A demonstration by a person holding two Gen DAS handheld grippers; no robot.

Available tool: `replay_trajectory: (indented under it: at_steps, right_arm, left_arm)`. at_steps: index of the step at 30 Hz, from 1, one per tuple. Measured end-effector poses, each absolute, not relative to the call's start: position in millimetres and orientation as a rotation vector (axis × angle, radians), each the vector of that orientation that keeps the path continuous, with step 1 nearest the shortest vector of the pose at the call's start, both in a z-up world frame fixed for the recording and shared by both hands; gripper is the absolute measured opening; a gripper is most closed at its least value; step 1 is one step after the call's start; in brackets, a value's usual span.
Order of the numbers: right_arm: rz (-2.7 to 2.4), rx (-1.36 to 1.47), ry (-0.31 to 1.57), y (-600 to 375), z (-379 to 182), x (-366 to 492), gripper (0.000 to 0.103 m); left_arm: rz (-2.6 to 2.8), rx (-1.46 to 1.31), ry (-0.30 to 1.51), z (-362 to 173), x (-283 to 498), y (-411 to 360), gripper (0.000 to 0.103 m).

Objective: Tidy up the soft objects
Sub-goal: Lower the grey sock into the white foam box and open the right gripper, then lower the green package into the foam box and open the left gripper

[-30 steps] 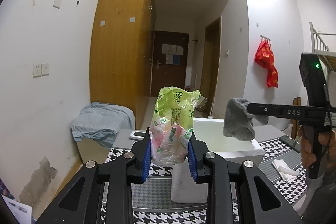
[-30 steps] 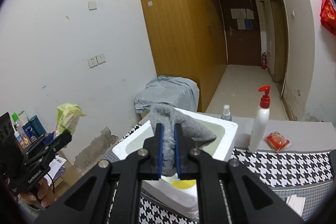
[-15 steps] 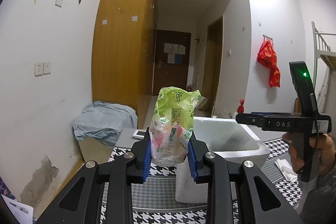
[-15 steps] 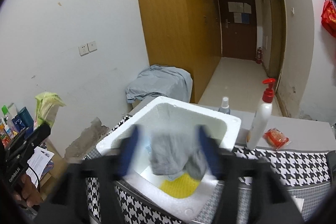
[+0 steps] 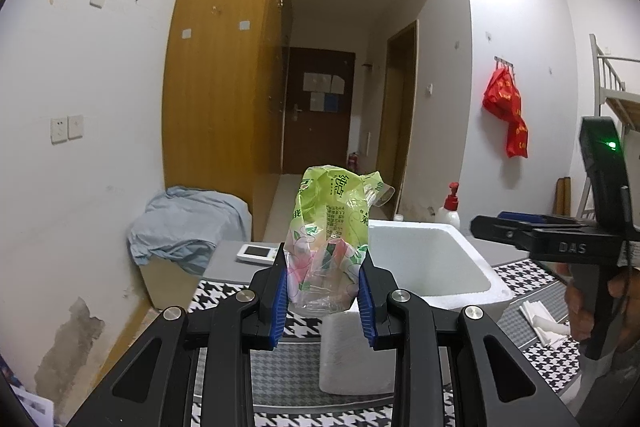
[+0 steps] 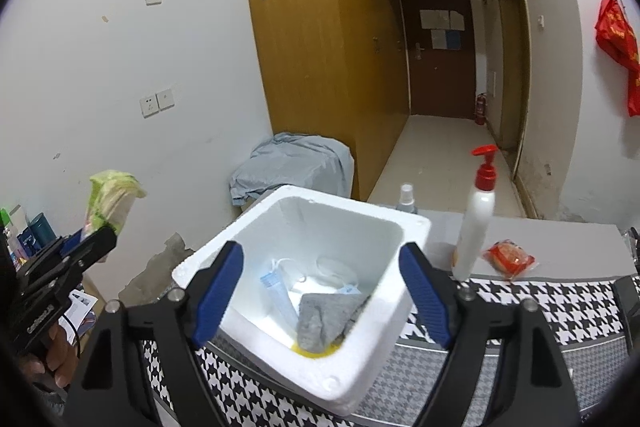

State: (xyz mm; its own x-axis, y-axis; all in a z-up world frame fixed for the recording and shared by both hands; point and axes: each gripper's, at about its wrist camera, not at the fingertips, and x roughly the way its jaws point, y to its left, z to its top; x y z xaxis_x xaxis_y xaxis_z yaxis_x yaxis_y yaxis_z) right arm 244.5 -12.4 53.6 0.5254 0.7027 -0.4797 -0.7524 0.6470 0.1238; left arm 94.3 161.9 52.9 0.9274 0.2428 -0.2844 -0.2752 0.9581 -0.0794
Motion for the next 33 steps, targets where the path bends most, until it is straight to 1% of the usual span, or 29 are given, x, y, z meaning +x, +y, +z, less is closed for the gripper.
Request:
replay_trajectory:
  at_steps: [2,3,4,6,9,12,33]
  right_arm:
    - [0.863,-0.100,0.524,-20.0,53.8,245.8,0.085]
    - [0.856,-0.095,0.521,-25.4,53.8,246.9,0.087]
    - [0.851,-0.089,0.521,-27.8,53.8,247.7,0.092]
    - [0.846,-0.081,0.525,-34.6,53.1,249.5,0.096]
    - [0.837,-0.076,0.513,-45.8,52.3,248.6,0.097]
    - [0.836,-0.072,0.511,-53.9,50.5,246.9,0.102]
    - [0.725,-0.035,0.483,-120.1,38.3,239.0,0.102]
  left_arm:
    - [0.261,-0.118,0.284,52.7,99.4,160.9,0.031]
    - [0.257,-0.115,0.287,52.9,102.2,159.6,0.031]
    - [0.253,-0.113,0.290,53.3,104.6,157.6,0.031]
    - [0.244,-0.111,0.295,54.3,109.1,155.4,0.031]
    - [0.228,-0.109,0.302,55.8,115.0,150.6,0.031]
    - [0.220,-0.102,0.313,56.2,123.1,147.1,0.031]
    - [0.140,-0.077,0.386,56.4,175.0,130.3,0.031]
